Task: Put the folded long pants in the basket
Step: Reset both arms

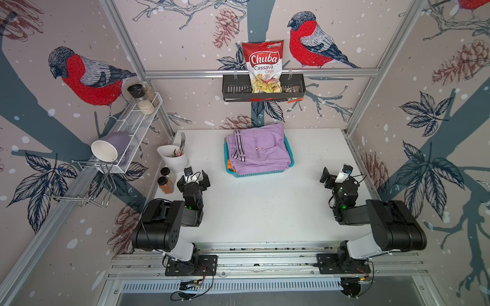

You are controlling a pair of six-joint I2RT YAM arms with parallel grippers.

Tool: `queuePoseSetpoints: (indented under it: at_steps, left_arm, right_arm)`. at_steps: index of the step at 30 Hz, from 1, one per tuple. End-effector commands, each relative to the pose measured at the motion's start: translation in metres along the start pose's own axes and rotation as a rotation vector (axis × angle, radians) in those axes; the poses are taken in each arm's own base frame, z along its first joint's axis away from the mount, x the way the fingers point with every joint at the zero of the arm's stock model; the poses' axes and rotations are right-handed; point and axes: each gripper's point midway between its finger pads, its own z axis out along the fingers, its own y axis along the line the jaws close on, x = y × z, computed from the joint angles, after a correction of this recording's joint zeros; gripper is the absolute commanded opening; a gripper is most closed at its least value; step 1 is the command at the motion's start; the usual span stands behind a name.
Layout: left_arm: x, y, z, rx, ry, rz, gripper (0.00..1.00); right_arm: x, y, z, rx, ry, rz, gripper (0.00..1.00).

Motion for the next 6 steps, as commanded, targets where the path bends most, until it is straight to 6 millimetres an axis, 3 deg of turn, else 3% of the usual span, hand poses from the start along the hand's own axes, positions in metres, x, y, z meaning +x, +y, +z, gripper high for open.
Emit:
queuePoseSetpoints:
  at_steps: [1, 6]
  left_arm:
    - [-0.0143, -0.0035, -0.0005, 0.023, -0.060, -0.003, 0.97]
    - [-0.0127, -0.0037, 0.0004, 0.023, -0.046, 0.000, 0.97]
  right_arm:
    - [-0.0035, -0.0014, 0.0010, 0.011, -0.011, -0.005, 1.00]
    - [-0.0038, -0.0015, 0.0007, 0.009, -0.011, -0.006, 1.00]
